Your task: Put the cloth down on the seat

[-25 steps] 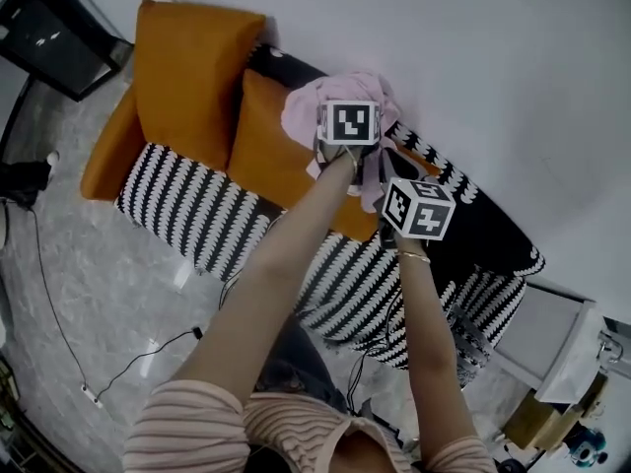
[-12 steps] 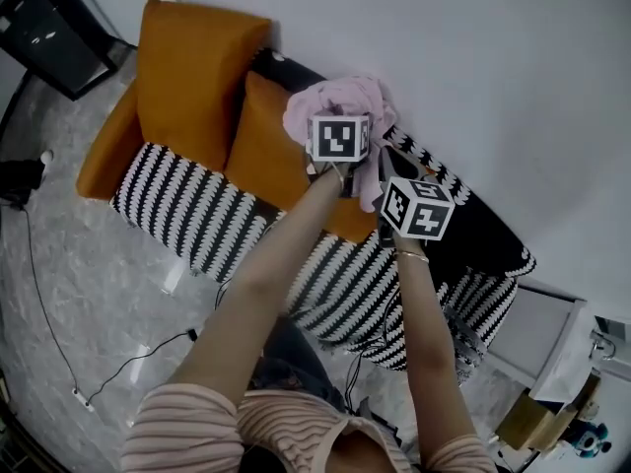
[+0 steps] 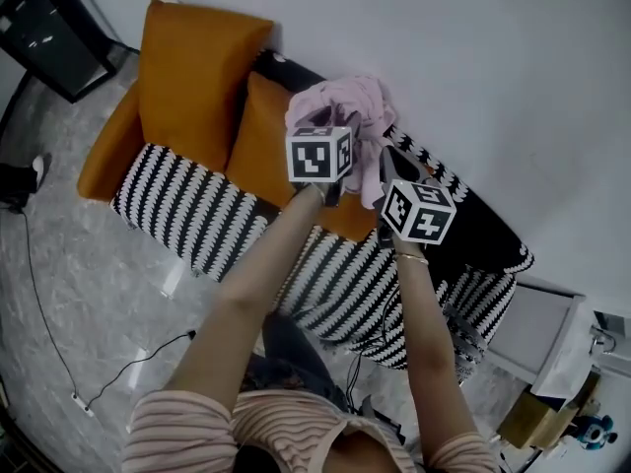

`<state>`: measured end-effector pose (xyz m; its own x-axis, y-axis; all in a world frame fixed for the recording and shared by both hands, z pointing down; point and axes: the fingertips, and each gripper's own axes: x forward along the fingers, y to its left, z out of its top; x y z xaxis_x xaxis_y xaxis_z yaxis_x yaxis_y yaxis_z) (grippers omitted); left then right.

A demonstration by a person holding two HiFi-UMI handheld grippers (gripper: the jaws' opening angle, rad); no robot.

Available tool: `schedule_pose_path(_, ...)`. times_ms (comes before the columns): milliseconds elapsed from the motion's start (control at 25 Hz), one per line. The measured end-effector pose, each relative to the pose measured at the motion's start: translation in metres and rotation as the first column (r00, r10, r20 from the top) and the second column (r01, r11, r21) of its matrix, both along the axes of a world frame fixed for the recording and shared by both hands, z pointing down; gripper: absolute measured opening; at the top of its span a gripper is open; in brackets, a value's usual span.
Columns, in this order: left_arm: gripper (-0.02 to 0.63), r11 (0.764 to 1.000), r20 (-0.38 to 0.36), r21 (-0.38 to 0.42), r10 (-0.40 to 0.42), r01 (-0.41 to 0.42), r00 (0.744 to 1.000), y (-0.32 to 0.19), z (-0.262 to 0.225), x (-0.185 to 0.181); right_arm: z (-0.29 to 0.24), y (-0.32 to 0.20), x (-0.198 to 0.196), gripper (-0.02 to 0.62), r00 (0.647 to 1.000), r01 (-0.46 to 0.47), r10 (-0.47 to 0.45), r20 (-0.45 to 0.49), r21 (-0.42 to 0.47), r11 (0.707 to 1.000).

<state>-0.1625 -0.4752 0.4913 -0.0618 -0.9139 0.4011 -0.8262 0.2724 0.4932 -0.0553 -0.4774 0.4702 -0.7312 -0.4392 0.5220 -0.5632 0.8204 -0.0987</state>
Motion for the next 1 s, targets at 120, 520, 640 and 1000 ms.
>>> schedule_pose_path(120,0.184,0.998,0.006,0.058,0.027,-0.027,1.000,0.007,-0.017,0.006,-0.005,0.006,0.003,0.008,1.000,-0.011,0.011,0.019,0.008,1.000)
schedule_pose_path(520,0.063,0.981,0.075,0.163,0.090,-0.101,0.993,0.047,-0.059,0.015,-0.036,0.037,0.004,0.008,0.995,-0.026,0.021,0.096,0.043,0.999)
schedule_pose_path(640,0.040,0.973,0.078,0.195,0.109,-0.122,0.991,0.061,-0.069,0.020,-0.045,0.046,0.006,0.008,0.993,-0.028,0.022,0.115,0.057,0.998)
schedule_pose_path(1000,0.012,0.929,0.119,0.293,0.201,-0.227,0.972,0.113,-0.111,0.029,-0.075,0.089,0.001,0.008,0.983,-0.043,0.028,0.181,0.080,0.996)
